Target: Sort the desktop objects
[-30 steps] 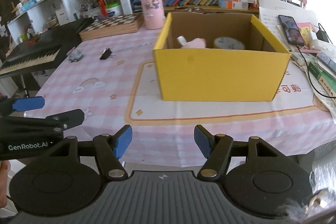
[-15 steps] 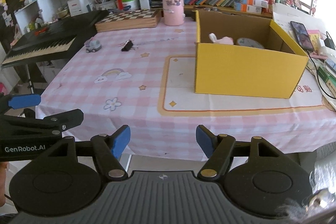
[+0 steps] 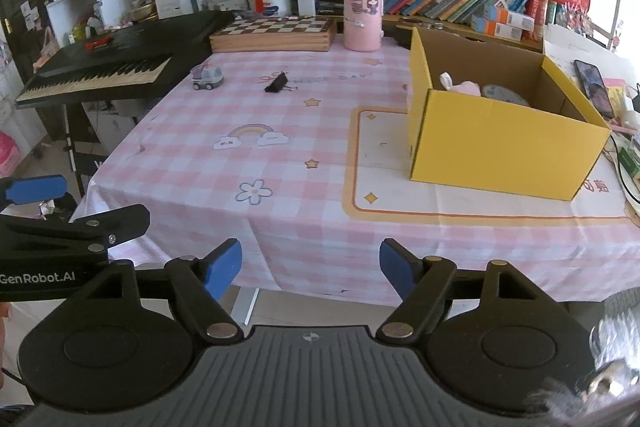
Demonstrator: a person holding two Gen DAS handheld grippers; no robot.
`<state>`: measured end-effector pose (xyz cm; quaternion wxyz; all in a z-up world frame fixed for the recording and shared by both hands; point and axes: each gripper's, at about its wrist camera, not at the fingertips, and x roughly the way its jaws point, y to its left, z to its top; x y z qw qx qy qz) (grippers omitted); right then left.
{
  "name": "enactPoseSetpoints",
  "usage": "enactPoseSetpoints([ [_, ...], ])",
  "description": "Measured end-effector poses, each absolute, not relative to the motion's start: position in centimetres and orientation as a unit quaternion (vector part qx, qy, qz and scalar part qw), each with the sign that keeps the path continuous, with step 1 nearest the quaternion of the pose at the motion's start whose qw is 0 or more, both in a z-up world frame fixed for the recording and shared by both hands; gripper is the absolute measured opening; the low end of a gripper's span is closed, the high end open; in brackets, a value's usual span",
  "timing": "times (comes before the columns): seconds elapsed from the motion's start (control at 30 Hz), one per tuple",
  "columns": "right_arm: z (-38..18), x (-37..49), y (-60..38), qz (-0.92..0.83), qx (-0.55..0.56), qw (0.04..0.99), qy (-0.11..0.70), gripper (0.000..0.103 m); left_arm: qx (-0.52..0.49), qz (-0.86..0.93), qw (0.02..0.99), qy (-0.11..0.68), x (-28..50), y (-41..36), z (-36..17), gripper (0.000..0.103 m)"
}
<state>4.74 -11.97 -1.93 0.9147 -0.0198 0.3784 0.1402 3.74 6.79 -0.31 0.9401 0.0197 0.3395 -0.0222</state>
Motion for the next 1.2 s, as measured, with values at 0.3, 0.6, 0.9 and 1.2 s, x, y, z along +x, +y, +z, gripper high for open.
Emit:
enactPoseSetpoints([
  [0.3,-2.0,4.7,-10.2,0.142,-0.019,0.912,0.383,0.082,0.012,-0.014,0.942,0.335,3.0,8.5,-0.1,0.102],
  [0.6,-2.1,5.6,-9.6,0.150,-0.031,0.910,0.385,0.082,0.000,0.000,0.941,0.340,3.9,9.0,-0.4,0.102],
  [0.9,-2.6,10.3,-8.6,0.184,-0.039,0.902,0.388,0.083,-0.004,0.037,0.937,0.347,7.5,9.6,-0.9,0.102],
  [1.2,-2.4,18.9,-7.1,0.236,-0.042,0.894,0.379,0.083,-0.030,0.079,0.931,0.354,14.2,10.8,-1.0,0.102],
])
